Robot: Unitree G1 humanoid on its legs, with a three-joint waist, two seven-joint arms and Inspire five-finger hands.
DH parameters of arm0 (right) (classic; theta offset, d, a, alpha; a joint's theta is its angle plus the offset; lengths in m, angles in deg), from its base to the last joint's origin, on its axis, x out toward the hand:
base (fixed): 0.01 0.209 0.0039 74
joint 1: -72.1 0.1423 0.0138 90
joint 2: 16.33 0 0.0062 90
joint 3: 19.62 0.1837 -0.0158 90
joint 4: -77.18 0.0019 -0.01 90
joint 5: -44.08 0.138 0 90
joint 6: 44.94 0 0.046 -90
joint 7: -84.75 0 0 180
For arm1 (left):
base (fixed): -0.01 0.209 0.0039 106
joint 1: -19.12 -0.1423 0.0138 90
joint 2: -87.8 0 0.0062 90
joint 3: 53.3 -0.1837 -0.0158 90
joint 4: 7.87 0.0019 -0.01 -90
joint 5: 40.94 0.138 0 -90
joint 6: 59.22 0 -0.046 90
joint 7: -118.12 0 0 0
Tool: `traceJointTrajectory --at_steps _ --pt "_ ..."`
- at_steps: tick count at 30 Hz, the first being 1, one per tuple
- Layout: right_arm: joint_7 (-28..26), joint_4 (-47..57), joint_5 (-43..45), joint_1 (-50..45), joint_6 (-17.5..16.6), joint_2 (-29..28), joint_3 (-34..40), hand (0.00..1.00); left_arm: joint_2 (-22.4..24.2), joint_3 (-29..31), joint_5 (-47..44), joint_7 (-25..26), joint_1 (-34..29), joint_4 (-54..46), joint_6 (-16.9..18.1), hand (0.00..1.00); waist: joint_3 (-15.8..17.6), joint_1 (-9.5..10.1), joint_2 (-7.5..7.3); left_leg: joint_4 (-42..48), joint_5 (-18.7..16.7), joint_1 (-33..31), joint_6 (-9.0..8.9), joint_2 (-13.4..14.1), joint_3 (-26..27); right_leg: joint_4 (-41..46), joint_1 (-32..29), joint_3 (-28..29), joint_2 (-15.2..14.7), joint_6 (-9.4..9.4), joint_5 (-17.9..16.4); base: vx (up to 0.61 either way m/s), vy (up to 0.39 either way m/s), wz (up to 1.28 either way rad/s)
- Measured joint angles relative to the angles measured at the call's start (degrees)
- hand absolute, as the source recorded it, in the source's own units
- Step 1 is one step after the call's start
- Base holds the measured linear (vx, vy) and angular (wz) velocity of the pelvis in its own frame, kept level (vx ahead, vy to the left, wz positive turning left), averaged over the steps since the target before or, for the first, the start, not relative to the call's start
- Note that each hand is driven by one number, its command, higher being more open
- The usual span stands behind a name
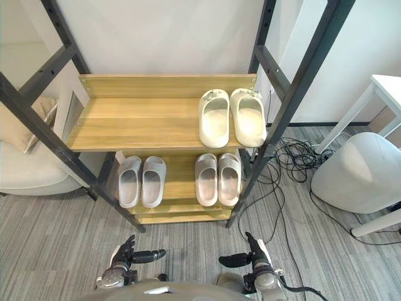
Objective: Organize the slippers on the shoe rack
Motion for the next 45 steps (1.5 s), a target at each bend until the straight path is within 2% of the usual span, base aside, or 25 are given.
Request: traceJointTrajectory --at_steps 1,4,5,6,11,13,14,15,16,17,19,20,21,22,23,24,28,31,35,37,38,39,40,41,45 --pt "-0.09 -0.03 -0.01 0.13 -0.03 -0.38 -0.86 1.0 -0.22 0.16 0.0 0.28 0.0 0.01 0.27 1.0 -0.16 0.08 -0.51 1.25 0.3 -0.94 -0.41 -0.23 -1.76 9.69 -0.99 0.82 -0.4 0.81 -4.02 -0.05 -0.12 0.58" --pt "-0.06 -0.1 -0.04 0.48 -0.4 -0.62 -2.36 1.0 0.11 0.79 0.24 0.56 0.37 -0.11 0.61 1.0 -0.57 0.98 -1.31 3.29 0.64 -4.36 -1.15 -1.05 -4.33 5.54 0.18 3.54 1.46 1.5 -5.93 -0.08 -0.13 0.46" --pt "-0.02 -0.21 -0.02 1.26 -0.44 -0.51 -2.52 1.0 1.15 0.57 0.26 0.61 1.25 0.13 0.62 1.0 -0.78 2.05 0.88 3.75 1.39 -7.81 -1.62 0.02 -5.15 0.49 -0.1 3.82 3.54 -1.29 -5.37 -0.14 -0.116 0.33" --pt "0.12 -0.34 -0.01 2.39 -0.36 -0.27 -3.43 1.0 2.03 0.58 0.22 0.69 1.52 0.04 0.58 1.0 0.12 2.57 2.25 3.62 2.42 -9.38 -1.82 0.86 -6.35 -1.08 -0.94 3.07 4.72 -1.97 -4.2 -0.14 -0.109 0.23" --pt "0.18 -0.61 0.01 3.46 -0.23 -1.08 -5.69 1.0 3.23 -0.8 0.2 1.41 2.96 0.21 0.72 1.0 2.73 3.0 5.73 -0.84 6.62 -11.48 -3.19 3.28 -11.11 -5.91 0.47 -2.91 8.07 -4.09 -1.13 -0.1 -0.086 0.53" --pt "0.34 -0.52 -0.01 3.56 -0.22 -1.65 -5.01 1.0 2.98 -1.21 0.25 1.33 3.86 0.87 0.71 1.0 2.87 2.37 4.83 -4.27 2.25 -12.11 1.57 4.04 -6.02 -9.55 1.2 -7.19 6.95 -5.32 0.86 -0.03 -0.049 1.03" --pt "0.43 -0.39 -0.03 3.87 -0.24 -2.74 -3.21 1.0 2.07 -1.44 0.54 1.25 5.11 0.97 0.79 1.0 3.46 1.43 3.43 0.42 0.97 -14.52 1.51 3.87 -0.8 -10.35 0.98 -10.26 4.88 -5.89 1.48 0.0 -0.037 1.11" --pt "0.54 -0.36 -0.02 3.92 -0.21 -2.83 -2.56 1.0 1.95 -1.59 0.82 1.22 5.59 1.07 0.79 1.0 3.64 1.31 3.17 2.72 0.84 -15.43 1.31 3.97 0.35 -10.37 0.93 -11.16 4.23 -5.96 1.52 0.0 -0.047 1.41" --pt "0.78 -0.33 -0.01 3.21 -0.08 -2.45 -0.03 1.0 1.87 -2.86 0.96 1.24 6.18 1.22 0.85 1.0 3.67 1.22 3.02 12.72 0.26 -16.83 1.13 3.96 3.5 -10.39 1.4 -14.59 2.63 -5.97 1.52 0.01 -0.036 0.99" --pt "0.78 -0.24 -0.01 2.96 -0.07 -2.07 0.34 1.0 2.12 -2.97 0.98 1.27 6.0 1.23 0.85 1.0 3.52 1.23 3.19 15.31 0.12 -16.52 1.07 4.4 4.32 -10.31 1.61 -15.63 2.41 -5.96 1.52 0.04 0.042 1.11" --pt "0.88 0.51 -0.02 2.16 -0.03 -0.93 1.29 1.0 3.41 -3.71 1.56 1.23 5.98 2.5 0.75 1.0 2.43 0.46 5.74 18.94 -1.59 -13.25 1.4 7.52 10.91 -8.8 2.85 -21.43 2.23 -5.86 1.43 0.01 0.124 0.98" --pt "0.84 0.55 -0.03 2.31 -0.02 -0.81 1.67 1.0 3.66 -4.17 1.92 1.26 5.96 2.41 0.76 1.0 2.54 0.02 5.72 17.32 -1.2 -12.89 1.66 6.99 11.99 -8.2 3.0 -22.55 2.3 -5.67 1.26 -0.04 0.145 1.49" --pt "0.56 0.57 -0.02 1.9 0.06 -2.14 2.66 1.0 2.95 -5.83 2.83 1.19 5.74 2.35 0.85 1.0 1.63 -1.16 3.18 8.87 2.31 -10.8 1.32 3.43 11.55 -11.27 3.86 -23.56 1.13 -5.53 1.11 -0.04 0.092 1.27" --pt "0.43 0.51 -0.03 1.59 -0.02 -3.16 2.7 1.0 2.5 -6.06 3.13 1.01 5.83 2.32 0.78 1.0 1.46 -1.43 2.21 7.66 0.98 -9.68 2.13 2.81 12.65 -13.29 4.78 -25.24 0.61 -3.87 1.91 0.0 0.095 1.44" --pt "0.43 0.6 0.05 1.9 -0.16 -3.8 3.16 1.0 2.52 -6.99 3.29 0.94 6.5 3.09 0.5 1.0 1.75 -1.64 2.31 9.77 -2.69 -7.46 1.51 4.07 16.12 -13.34 6.26 -27.76 0.51 -3.24 2.45 0.07 0.126 1.18" --pt "0.44 0.8 0.06 1.78 -0.18 -3.57 3.38 1.0 3.53 -7.06 3.65 0.78 5.8 3.42 0.38 1.0 1.61 -2.06 3.32 4.82 -2.87 -3.9 -0.95 4.02 16.44 -13.09 7.56 -30.25 0.68 -2.81 2.55 0.07 0.126 1.04" --pt "0.14 0.55 -0.02 1.91 0.02 -5.6 3.27 1.0 2.98 -7.04 4.3 0.54 5.52 3.53 0.48 1.0 1.45 -1.63 2.13 -4.76 2.05 -0.42 0.68 -0.58 12.91 -15.28 9.54 -33.49 -0.53 -0.33 4.53 -0.01 0.19 0.61" --pt "-0.43 -0.05 -0.06 2.09 0.04 -7.54 2.94 1.0 2.1 -6.78 4.31 0.6 5.1 4.1 0.77 1.0 1.24 -1.28 2.42 -8.41 3.55 1.22 2.06 -2.94 10.74 -14.02 10.48 -35.45 -2.34 0.54 4.64 0.02 0.14 0.41" --pt "-0.89 -1.4 -0.17 3.1 0.45 -8.0 1.92 1.0 1.45 -4.3 4.28 0.63 4.53 4.68 0.87 1.0 1.34 -1.02 1.45 -8.45 2.08 1.86 3.87 -6.08 7.6 -4.36 10.44 -37.65 -8.93 2.12 0.52 0.05 0.137 0.41" --pt "-0.95 -1.48 -0.2 3.17 0.5 -8.08 1.93 1.0 0.5 -4.43 4.28 0.72 4.1 5.29 0.94 1.0 1.34 -1.07 0.82 -8.41 1.29 2.73 5.02 -7.32 3.65 4.78 9.7 -34.96 -12.91 -0.24 -0.02 0.09 0.113 0.96" --pt "-1.07 -1.52 -0.22 3.17 0.5 -8.17 1.95 1.0 -0.21 -4.3 3.94 0.76 3.89 5.71 0.83 1.0 1.16 -1.14 0.34 -8.0 0.97 3.22 5.66 -7.41 0.71 10.35 7.76 -29.03 -13.72 -3.37 0.82 0.12 0.067 1.21" --pt "-1.14 -1.53 -0.21 3.13 0.5 -8.29 1.93 1.0 -0.57 -4.3 3.99 0.96 3.87 5.71 0.83 1.0 1.21 -1.25 0.4 -7.72 0.78 3.19 6.05 -7.17 -0.93 12.33 6.59 -25.5 -13.41 -3.88 0.41 0.1 0.008 1.31" --pt "-1.43 -1.57 -0.21 3.1 0.5 -8.31 1.66 1.0 -0.78 -3.51 3.94 1.22 4.05 5.71 0.83 1.0 1.42 -1.29 0.73 -6.08 -0.01 2.83 6.54 -5.5 -4.11 12.93 4.28 -16.81 -8.78 -3.04 -4.53 0.16 -0.08 1.23" --pt "-1.76 -1.5 -0.2 3.36 0.45 -8.11 1.19 1.0 -0.56 -2.4 3.91 1.24 4.04 5.76 0.81 1.0 1.79 -1.26 1.34 -4.59 -1.21 2.87 6.18 -3.99 -6.53 12.87 2.01 -12.01 -4.94 -3.06 -6.98 0.14 -0.111 1.13" --pt "-1.84 -1.16 -0.16 4.21 0.37 -7.67 -0.36 1.0 -0.22 -2.22 3.81 1.16 4.19 6.64 0.87 1.0 1.91 -1.32 1.36 -1.57 -4.67 4.25 5.12 -2.54 -11.88 8.0 -5.91 -2.57 1.5 -1.97 -6.83 0.18 -0.131 0.8"
